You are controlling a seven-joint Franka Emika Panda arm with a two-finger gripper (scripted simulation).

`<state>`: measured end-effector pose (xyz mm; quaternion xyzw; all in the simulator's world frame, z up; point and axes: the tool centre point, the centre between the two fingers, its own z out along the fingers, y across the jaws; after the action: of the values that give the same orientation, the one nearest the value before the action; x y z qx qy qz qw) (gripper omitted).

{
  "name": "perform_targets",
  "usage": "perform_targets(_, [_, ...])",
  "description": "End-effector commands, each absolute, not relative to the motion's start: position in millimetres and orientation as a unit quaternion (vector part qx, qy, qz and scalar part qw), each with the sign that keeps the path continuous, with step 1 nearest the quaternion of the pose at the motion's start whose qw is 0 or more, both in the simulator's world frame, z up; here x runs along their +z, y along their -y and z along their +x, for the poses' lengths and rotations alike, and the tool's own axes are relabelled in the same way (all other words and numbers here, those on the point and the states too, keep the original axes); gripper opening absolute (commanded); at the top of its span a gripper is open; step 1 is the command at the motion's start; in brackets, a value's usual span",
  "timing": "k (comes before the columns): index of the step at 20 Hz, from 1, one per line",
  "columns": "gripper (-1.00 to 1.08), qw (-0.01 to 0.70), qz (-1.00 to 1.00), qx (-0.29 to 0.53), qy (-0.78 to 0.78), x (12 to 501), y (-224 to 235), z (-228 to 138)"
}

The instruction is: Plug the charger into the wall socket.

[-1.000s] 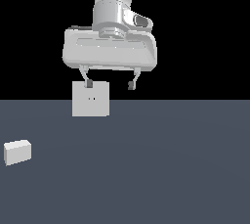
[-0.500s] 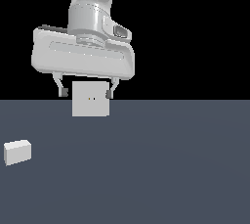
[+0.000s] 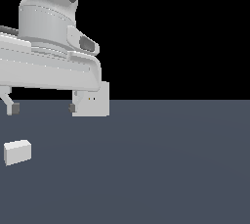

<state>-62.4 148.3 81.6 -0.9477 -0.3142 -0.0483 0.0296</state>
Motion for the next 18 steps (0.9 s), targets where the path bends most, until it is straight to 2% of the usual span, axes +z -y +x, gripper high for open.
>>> perform_targets(1, [1.0,0.031,-0.936,-0.059,0.346,76,-160,-70])
perform_targets(9, [1.0,0.035,-0.911,-0.076,0.404,64,-181,-88])
perform_targets(18, [1.0,0.035,-0.909,-0.077,0.409,62,-182,-89])
